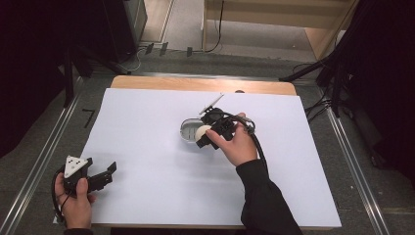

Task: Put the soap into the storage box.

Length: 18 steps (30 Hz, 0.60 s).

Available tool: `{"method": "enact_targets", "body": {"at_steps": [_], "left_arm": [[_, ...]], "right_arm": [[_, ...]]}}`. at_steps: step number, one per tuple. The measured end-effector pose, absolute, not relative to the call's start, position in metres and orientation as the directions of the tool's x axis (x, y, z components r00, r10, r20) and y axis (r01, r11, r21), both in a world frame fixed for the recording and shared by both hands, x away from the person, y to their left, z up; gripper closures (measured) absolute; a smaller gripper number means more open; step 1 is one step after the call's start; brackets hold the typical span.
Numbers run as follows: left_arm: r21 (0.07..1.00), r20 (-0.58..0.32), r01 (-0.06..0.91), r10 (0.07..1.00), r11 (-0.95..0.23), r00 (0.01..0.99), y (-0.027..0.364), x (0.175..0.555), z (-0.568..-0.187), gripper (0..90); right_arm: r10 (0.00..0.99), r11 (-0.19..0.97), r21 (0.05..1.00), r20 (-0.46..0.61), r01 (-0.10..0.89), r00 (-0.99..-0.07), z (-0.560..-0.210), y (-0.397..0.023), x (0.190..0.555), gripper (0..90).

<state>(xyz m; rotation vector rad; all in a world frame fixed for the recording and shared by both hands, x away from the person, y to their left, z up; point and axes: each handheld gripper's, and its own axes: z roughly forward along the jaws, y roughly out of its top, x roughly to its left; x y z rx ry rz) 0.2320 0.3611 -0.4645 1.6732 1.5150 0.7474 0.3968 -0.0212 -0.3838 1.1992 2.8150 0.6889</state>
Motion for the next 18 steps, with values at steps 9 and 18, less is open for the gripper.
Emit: {"method": "enact_targets", "body": {"at_steps": [9,18], "left_arm": [[0.832,-0.061,0.555,0.990,-0.021,0.129,0.361,0.232,-0.464,13.9],[0.832,-0.063,0.555,0.990,-0.018,0.128,0.361,0.232,-0.464,13.9]], "right_arm": [[0.698,0.599,0.398,0.167,0.695,-0.697,-0.383,-0.017,0.406,23.6],[0.703,0.594,0.391,0.172,0.703,-0.690,-0.386,-0.009,0.413,23.6]]}}
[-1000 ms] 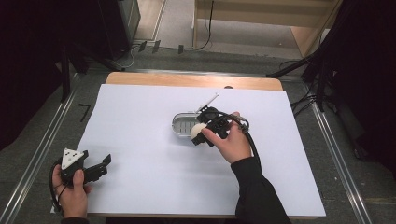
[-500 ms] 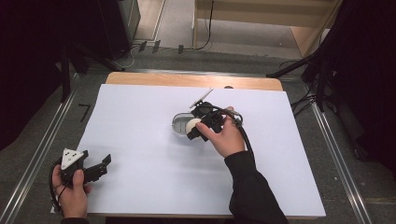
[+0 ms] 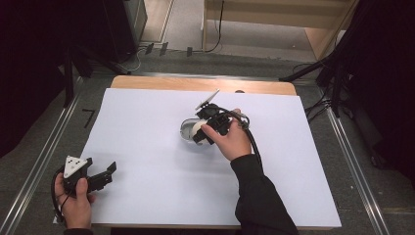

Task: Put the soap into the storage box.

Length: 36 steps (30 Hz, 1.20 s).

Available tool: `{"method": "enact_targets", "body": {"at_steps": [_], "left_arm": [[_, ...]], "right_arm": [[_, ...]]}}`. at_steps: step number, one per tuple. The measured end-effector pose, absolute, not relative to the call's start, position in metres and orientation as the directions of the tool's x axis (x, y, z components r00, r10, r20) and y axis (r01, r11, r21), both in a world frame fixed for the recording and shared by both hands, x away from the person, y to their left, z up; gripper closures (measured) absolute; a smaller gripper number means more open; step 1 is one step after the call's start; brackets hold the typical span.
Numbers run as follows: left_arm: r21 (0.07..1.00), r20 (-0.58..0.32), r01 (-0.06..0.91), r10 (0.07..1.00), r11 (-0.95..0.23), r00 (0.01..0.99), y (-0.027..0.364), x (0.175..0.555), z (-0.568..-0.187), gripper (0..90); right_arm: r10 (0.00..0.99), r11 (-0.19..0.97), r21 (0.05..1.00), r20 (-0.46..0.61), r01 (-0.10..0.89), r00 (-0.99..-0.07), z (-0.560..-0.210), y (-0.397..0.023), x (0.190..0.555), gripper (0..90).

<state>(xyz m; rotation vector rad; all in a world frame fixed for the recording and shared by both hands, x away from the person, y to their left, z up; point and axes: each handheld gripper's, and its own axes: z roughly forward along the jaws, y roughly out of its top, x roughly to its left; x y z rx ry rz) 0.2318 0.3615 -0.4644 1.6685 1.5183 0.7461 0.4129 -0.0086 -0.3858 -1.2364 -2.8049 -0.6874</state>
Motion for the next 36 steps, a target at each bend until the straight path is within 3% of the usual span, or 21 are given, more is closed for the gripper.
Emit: {"method": "enact_targets", "body": {"at_steps": [36], "left_arm": [[0.832,-0.068,0.554,0.990,-0.014,0.126,0.362,0.232,-0.465,13.9]], "right_arm": [[0.746,0.554,0.370,0.176,0.746,-0.642,-0.403,0.000,0.436,23.5]]}}
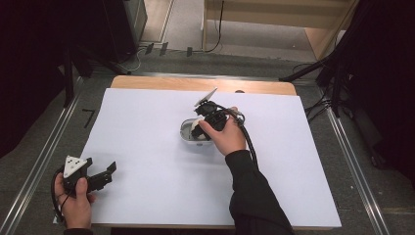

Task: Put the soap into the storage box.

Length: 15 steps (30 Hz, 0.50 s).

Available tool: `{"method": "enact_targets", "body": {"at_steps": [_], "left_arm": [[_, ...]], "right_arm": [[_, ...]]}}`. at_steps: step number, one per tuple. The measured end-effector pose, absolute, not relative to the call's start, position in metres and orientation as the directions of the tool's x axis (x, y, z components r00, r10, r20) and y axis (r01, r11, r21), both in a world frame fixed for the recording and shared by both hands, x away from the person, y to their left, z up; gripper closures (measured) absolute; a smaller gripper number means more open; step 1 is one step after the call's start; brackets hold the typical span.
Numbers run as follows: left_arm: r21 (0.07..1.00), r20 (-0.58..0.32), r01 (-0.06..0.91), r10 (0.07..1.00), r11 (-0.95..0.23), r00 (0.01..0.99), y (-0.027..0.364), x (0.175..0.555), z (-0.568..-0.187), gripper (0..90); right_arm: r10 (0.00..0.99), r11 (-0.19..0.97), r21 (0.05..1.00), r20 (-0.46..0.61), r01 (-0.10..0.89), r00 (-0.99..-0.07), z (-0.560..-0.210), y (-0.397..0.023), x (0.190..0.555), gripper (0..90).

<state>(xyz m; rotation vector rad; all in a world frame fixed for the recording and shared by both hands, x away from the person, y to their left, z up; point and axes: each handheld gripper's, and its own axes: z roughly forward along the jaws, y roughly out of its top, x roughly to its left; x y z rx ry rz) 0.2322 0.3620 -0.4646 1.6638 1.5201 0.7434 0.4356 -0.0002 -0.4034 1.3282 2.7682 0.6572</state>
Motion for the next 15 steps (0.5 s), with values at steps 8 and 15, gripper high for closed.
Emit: {"method": "enact_targets", "body": {"at_steps": [8,15], "left_arm": [[0.832,-0.069,0.555,0.990,-0.013,0.126,0.3623,0.2321,-0.4645,13.9],[0.831,-0.072,0.556,0.990,-0.010,0.125,0.3624,0.2321,-0.4644,14.0]], "right_arm": [[0.736,0.567,0.361,0.183,0.741,-0.652,-0.4103,0.0064,0.4347,23.4],[0.738,0.537,0.382,0.219,0.752,-0.638,-0.4083,0.0041,0.4331,16.7]]}}
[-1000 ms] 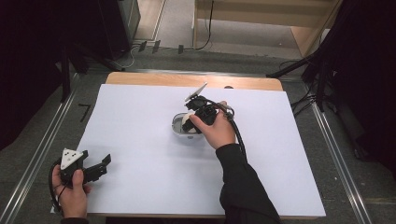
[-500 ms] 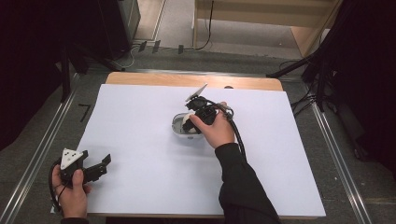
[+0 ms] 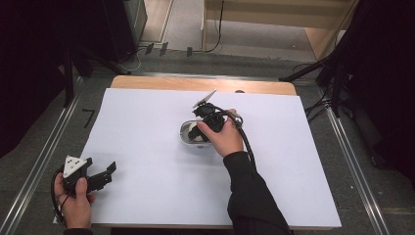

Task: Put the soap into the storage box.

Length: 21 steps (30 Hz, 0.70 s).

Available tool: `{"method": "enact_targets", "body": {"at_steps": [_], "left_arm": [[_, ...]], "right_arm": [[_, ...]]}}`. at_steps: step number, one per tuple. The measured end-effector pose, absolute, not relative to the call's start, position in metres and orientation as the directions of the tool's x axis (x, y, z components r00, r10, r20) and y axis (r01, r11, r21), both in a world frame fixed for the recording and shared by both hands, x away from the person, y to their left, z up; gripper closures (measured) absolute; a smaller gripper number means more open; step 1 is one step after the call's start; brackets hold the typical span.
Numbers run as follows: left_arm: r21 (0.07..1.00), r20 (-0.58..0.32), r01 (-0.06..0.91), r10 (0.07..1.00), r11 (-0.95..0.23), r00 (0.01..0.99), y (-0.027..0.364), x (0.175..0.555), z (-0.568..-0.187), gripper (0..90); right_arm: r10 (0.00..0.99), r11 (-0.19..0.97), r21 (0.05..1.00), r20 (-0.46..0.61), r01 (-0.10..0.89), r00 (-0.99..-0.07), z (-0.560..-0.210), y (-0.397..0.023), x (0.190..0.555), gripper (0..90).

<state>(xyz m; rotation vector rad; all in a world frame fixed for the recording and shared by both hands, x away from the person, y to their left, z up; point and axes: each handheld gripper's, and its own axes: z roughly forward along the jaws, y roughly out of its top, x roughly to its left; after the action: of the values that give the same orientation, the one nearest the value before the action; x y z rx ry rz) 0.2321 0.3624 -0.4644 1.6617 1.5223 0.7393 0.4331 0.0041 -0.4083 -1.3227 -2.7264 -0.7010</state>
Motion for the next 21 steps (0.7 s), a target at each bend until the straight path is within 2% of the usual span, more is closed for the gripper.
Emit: {"method": "enact_targets", "body": {"at_steps": [3,21], "left_arm": [[0.832,-0.070,0.555,0.990,-0.012,0.126,0.362,0.232,-0.464,13.9],[0.832,-0.066,0.555,0.990,-0.014,0.125,0.362,0.232,-0.465,13.9]], "right_arm": [[0.741,0.537,0.395,0.201,0.746,-0.640,-0.403,0.003,0.431,13.7],[0.762,0.491,0.439,0.202,0.752,-0.616,-0.394,-0.036,0.422,13.2]]}}
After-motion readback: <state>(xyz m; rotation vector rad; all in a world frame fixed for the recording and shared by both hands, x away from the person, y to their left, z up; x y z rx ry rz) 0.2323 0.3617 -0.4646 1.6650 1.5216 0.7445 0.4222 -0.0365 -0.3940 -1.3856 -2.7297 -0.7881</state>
